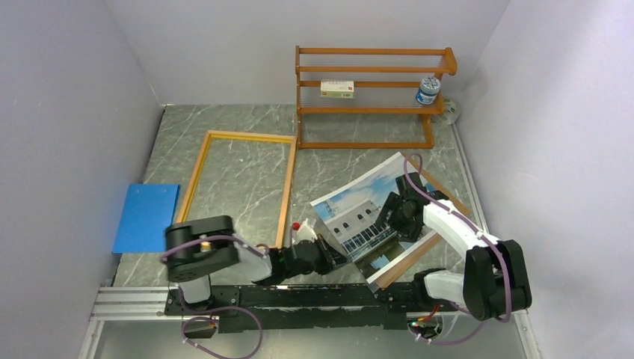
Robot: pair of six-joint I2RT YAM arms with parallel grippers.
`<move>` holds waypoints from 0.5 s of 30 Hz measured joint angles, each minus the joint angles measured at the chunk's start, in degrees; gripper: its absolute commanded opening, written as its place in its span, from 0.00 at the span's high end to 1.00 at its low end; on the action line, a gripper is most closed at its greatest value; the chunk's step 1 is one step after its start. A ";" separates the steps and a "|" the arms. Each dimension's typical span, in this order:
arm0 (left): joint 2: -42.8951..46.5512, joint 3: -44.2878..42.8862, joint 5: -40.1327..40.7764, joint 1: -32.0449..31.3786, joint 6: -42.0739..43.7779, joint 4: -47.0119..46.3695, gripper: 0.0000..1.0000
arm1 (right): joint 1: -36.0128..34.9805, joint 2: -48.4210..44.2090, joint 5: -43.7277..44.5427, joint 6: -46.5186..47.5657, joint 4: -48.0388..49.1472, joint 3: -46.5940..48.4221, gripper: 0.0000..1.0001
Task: Put the photo into the frame
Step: Pick up the photo frame item at the center of the board.
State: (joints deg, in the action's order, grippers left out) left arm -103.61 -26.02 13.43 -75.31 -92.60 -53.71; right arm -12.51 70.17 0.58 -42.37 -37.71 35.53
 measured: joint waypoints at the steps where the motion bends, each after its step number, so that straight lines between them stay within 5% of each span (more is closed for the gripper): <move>1: 3.48 -1.07 -1.14 0.61 1.20 5.57 0.98 | 0.00 -0.02 0.13 0.17 -0.76 0.31 0.18; 6: 16.00 -15.50 -3.76 3.17 8.66 37.79 0.97 | 0.00 -0.63 2.05 0.68 -4.44 3.78 0.18; 15: 26.23 -29.57 -3.67 3.98 18.12 75.63 0.98 | 0.00 -2.97 2.45 0.79 -5.88 8.04 0.18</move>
State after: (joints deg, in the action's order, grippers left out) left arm -77.38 -55.59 9.76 -71.33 -74.48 21.91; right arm -12.51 67.20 3.03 -41.58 -43.59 43.57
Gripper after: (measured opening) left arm 0.032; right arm 0.821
